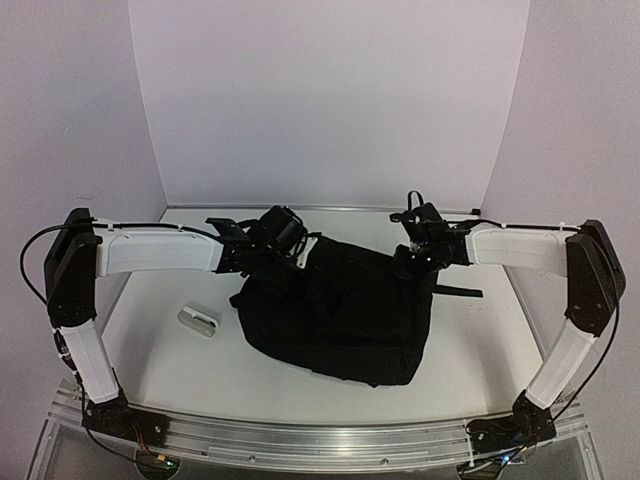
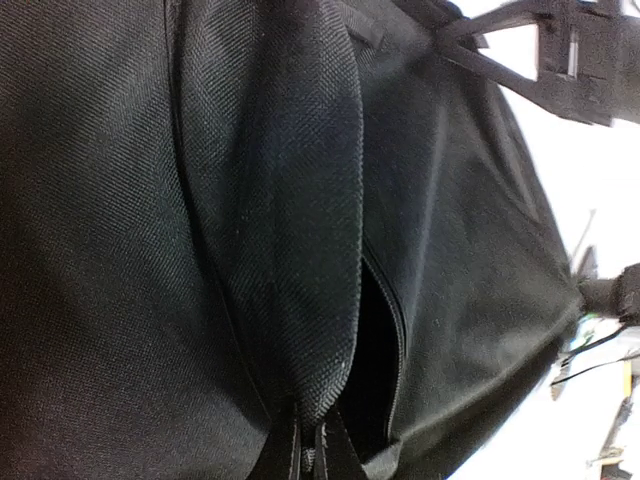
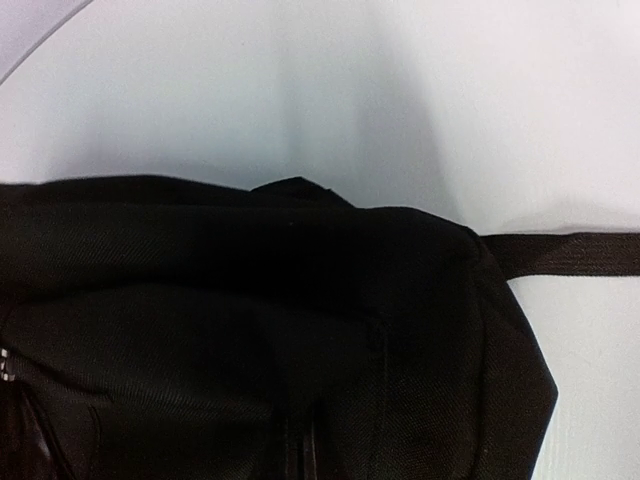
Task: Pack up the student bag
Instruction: Adjust the student bag at the center of the board.
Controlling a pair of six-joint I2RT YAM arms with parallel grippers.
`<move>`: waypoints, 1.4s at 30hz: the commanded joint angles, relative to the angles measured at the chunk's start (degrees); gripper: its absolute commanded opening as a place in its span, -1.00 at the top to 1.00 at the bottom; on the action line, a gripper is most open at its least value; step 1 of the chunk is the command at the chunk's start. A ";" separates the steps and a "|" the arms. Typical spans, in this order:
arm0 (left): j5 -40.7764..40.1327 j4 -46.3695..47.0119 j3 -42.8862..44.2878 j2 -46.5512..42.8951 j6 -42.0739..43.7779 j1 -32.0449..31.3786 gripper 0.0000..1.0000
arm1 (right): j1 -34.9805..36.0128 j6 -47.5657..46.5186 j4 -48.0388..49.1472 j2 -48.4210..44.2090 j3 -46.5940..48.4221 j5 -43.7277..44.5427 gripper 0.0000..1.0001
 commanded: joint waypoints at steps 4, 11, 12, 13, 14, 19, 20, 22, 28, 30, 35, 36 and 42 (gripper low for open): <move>1.74 4.35 -3.92 -2.27 -8.95 1.36 1.00 | -0.95 -5.53 -5.88 0.26 9.72 10.61 0.25; 3.32 10.25 -6.96 -2.39 -12.75 3.89 1.00 | 8.11 -2.01 -13.80 -2.00 13.56 17.16 -0.32; 3.34 10.83 -7.21 -2.62 -12.95 3.96 1.00 | 9.96 -1.09 -15.10 -1.41 14.47 17.83 -0.35; 3.38 11.18 -7.44 -2.81 -13.10 4.01 1.00 | 11.59 -0.05 -16.07 -0.71 15.27 18.13 -0.37; 3.43 11.41 -7.69 -2.96 -13.25 4.05 1.00 | 13.19 1.01 -16.92 0.07 16.04 18.23 -0.38; 4.61 13.02 -9.00 -3.38 -14.21 4.08 1.00 | 19.90 4.55 -19.59 5.52 20.19 18.39 -0.48; 4.80 13.35 -9.21 -3.44 -14.34 4.10 1.00 | 20.95 5.00 -20.29 6.85 21.30 18.59 -0.50; 4.96 13.85 -9.57 -3.62 -14.55 4.09 1.00 | 22.67 5.63 -21.51 9.83 23.41 18.98 -0.52; 4.68 14.89 -10.44 -4.47 -14.70 4.12 0.99 | 25.26 8.66 -28.18 17.04 28.96 23.32 -0.55; 4.69 15.06 -10.66 -4.63 -14.75 4.09 1.00 | 25.28 9.37 -29.89 18.18 29.44 24.98 -0.55; 4.53 15.31 -11.22 -4.88 -15.06 4.16 1.00 | 25.33 12.46 -35.51 20.15 30.69 30.53 -0.40; 4.52 15.32 -11.23 -4.83 -15.13 4.17 1.00 | 25.40 13.55 -37.24 20.25 31.02 32.17 -0.32; 5.37 15.82 -10.39 -4.00 -15.62 4.17 1.00 | 25.44 16.19 -39.92 17.15 31.49 36.25 -0.05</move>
